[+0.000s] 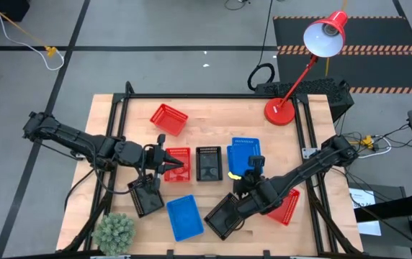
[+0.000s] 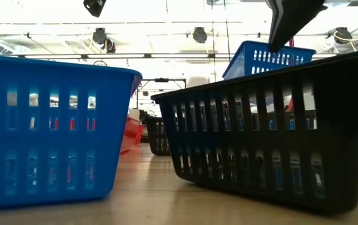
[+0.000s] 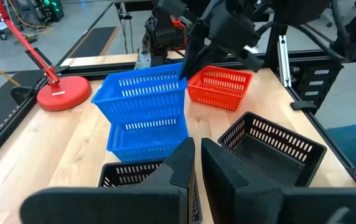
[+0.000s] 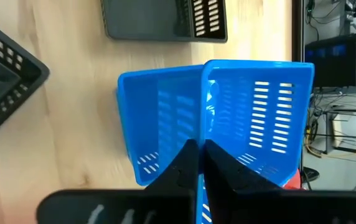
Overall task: Stack baskets by color
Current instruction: Stack the top blue bin on the middle blue bin
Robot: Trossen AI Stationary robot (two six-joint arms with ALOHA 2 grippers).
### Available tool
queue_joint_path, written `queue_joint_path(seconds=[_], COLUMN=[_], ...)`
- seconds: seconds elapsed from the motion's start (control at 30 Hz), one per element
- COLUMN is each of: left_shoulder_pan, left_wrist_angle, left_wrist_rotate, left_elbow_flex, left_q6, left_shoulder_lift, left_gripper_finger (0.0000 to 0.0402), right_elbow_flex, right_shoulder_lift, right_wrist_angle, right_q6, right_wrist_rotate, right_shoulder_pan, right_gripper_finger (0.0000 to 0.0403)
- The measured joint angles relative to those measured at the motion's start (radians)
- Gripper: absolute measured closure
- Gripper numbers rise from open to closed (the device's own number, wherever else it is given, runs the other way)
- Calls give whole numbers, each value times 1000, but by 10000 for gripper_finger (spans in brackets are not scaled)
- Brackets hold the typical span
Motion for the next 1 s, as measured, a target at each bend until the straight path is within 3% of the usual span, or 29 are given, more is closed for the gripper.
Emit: queue_joint_path(seconds=[0.53,1.0], left_shoulder_pan=[0,0], left_wrist_angle=[-2,-1], left_wrist_rotate=[0,0], left_elbow_flex=[0,0], left_q6=[0,0], left_shoulder_lift=[0,0], left_gripper_finger=[369,369], right_elbow_flex=[-122,-130], right_shoulder_lift=[0,1], right_wrist_angle=[138,149], right_q6=[-34,-52], right_wrist_rotate=[0,0], right_shoulder_pan=[-3,-25], right_gripper_finger=[401,401])
